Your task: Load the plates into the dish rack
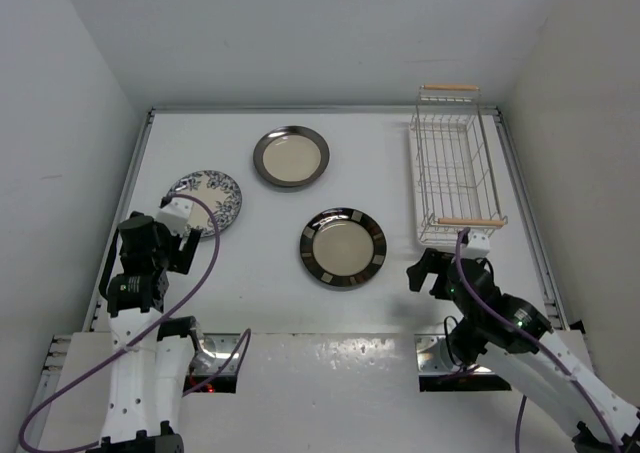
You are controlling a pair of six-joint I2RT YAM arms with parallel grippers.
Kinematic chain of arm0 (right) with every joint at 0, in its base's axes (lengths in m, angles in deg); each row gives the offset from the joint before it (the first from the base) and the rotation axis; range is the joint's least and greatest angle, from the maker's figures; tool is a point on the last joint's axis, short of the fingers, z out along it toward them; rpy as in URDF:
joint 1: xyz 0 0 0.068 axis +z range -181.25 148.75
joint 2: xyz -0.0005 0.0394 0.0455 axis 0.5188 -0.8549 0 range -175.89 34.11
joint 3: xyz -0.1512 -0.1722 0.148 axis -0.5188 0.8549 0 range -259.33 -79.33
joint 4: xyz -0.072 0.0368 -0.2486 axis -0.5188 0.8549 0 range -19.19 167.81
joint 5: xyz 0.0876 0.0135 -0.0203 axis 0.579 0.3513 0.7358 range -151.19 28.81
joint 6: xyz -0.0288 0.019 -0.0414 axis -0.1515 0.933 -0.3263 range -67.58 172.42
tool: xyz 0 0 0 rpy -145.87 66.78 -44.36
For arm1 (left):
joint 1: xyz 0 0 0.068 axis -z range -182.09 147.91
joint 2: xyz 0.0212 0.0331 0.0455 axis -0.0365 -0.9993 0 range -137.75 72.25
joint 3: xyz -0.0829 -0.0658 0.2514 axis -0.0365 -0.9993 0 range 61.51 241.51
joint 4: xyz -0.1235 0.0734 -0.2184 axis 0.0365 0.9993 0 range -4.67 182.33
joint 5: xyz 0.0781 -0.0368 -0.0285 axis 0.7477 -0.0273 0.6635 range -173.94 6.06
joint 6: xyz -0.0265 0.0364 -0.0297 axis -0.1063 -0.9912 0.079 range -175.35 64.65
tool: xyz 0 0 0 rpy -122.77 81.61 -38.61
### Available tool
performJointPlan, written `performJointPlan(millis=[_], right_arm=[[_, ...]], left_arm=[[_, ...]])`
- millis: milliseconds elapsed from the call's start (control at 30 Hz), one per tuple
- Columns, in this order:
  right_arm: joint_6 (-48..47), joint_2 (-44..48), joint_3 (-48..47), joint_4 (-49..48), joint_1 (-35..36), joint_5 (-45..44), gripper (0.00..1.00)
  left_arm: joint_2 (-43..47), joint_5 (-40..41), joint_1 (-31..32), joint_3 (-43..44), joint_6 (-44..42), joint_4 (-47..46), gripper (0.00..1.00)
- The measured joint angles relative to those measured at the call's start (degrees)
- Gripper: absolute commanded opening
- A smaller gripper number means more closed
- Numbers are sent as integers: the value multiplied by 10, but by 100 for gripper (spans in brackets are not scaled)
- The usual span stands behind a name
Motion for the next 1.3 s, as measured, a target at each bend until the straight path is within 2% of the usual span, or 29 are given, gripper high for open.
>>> performJointPlan(millis=[133, 233, 300, 433, 533, 567, 633, 733, 867, 1000, 1133, 1300], right_arm=[[-39, 38, -16, -16, 0, 0, 100], [-103, 12, -86, -30, 0, 3, 100], [-159, -63, -187, -27, 0, 5, 100], [-240, -279, -417, -42, 0, 19, 100], [-241, -444, -520, -64, 0, 43, 85], [-232, -486, -519, -79, 0, 56, 76], [-197, -536, -470, -99, -2, 79, 70], [-133, -563, -358, -95, -14, 113, 72], [-32, -568, -262, -90, -26, 134, 83], [33, -563, -184, -169, -24, 142, 84], [95, -578, -112, -233, -27, 147, 77], [143, -614, -85, -322, -32, 139, 68]], left_arm=[[-13, -16, 0, 11, -12, 1, 99], [-50, -24, 0, 50, -32, 1, 99], [-90, -33, 0, 89, -39, 3, 97], [-186, -68, 0, 190, -31, 17, 80], [-259, -90, 0, 243, -17, 19, 80], [-274, -92, 0, 248, -12, 18, 80], [-293, -95, 0, 247, -5, 27, 80], [-288, -95, 0, 225, 0, 32, 80], [-268, -95, 0, 193, 3, 39, 80], [-259, -95, 1, 185, 5, 39, 80], [-258, -95, 1, 183, 4, 39, 80], [-259, -90, 8, 183, 0, 39, 80]])
